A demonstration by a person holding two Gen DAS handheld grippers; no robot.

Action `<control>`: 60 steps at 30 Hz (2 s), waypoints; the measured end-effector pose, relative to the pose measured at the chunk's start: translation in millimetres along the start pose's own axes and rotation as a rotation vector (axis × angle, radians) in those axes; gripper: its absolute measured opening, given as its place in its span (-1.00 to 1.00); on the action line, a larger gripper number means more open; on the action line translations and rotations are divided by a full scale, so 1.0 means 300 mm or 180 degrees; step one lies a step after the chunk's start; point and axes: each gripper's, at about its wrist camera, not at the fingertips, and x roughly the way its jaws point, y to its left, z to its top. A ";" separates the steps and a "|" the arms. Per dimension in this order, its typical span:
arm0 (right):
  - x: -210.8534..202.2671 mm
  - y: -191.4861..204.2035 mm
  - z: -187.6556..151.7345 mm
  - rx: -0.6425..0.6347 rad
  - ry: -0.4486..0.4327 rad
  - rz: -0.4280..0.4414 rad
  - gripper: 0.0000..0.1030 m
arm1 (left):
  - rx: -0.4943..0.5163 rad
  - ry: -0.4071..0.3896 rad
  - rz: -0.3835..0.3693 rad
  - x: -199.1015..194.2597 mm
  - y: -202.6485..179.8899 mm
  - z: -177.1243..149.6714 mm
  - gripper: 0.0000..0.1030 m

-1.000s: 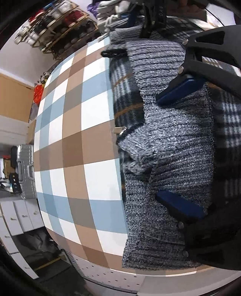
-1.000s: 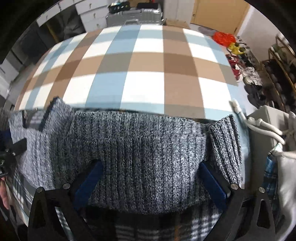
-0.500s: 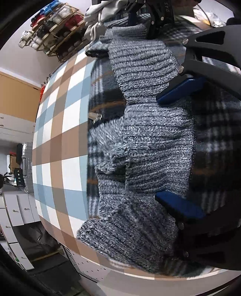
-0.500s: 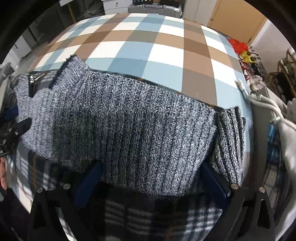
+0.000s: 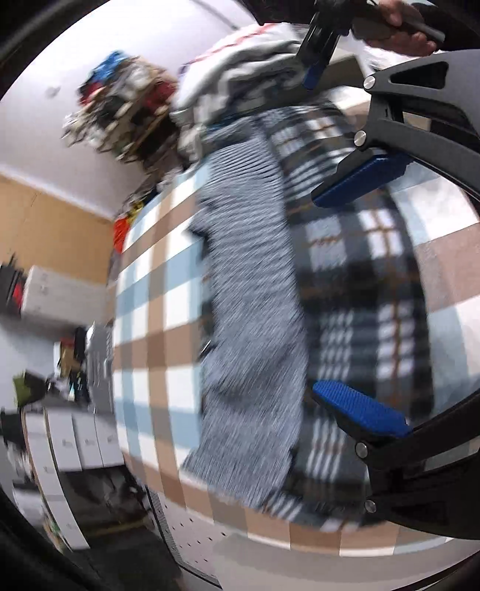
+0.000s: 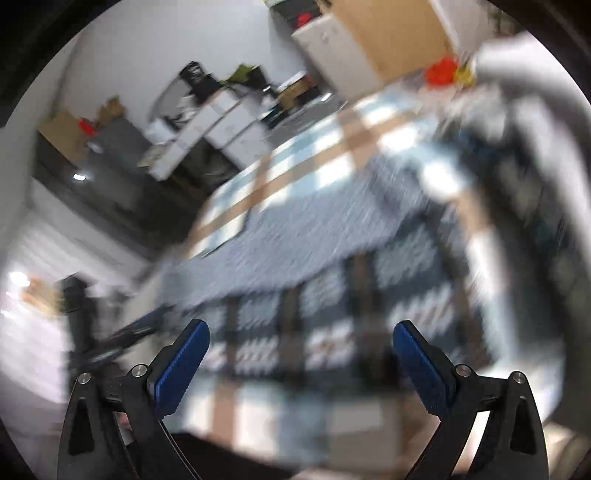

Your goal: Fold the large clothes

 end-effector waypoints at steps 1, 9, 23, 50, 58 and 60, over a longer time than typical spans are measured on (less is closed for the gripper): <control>0.005 -0.005 -0.031 0.0073 0.0056 0.0116 0.96 | 0.0067 0.0020 0.0006 0.009 -0.013 -0.011 0.79; 0.110 -0.134 -0.058 0.0851 0.0407 0.0338 0.96 | 0.0547 0.0212 0.0329 0.180 -0.052 -0.065 0.90; 0.223 -0.077 0.090 0.0790 0.0297 -0.0290 0.99 | 0.0460 0.0254 0.0293 0.175 -0.056 -0.065 0.91; 0.219 -0.078 0.134 0.0375 -0.0389 -0.0474 -0.01 | 0.0419 0.0341 0.0223 0.180 -0.053 -0.061 0.90; 0.130 0.024 0.104 -0.0163 -0.0699 -0.0435 -0.43 | 0.0536 0.0340 0.0252 0.188 -0.072 -0.071 0.90; 0.119 0.065 0.109 -0.0248 -0.0770 -0.0422 -0.44 | 0.0540 0.0315 0.0256 0.187 -0.076 -0.077 0.90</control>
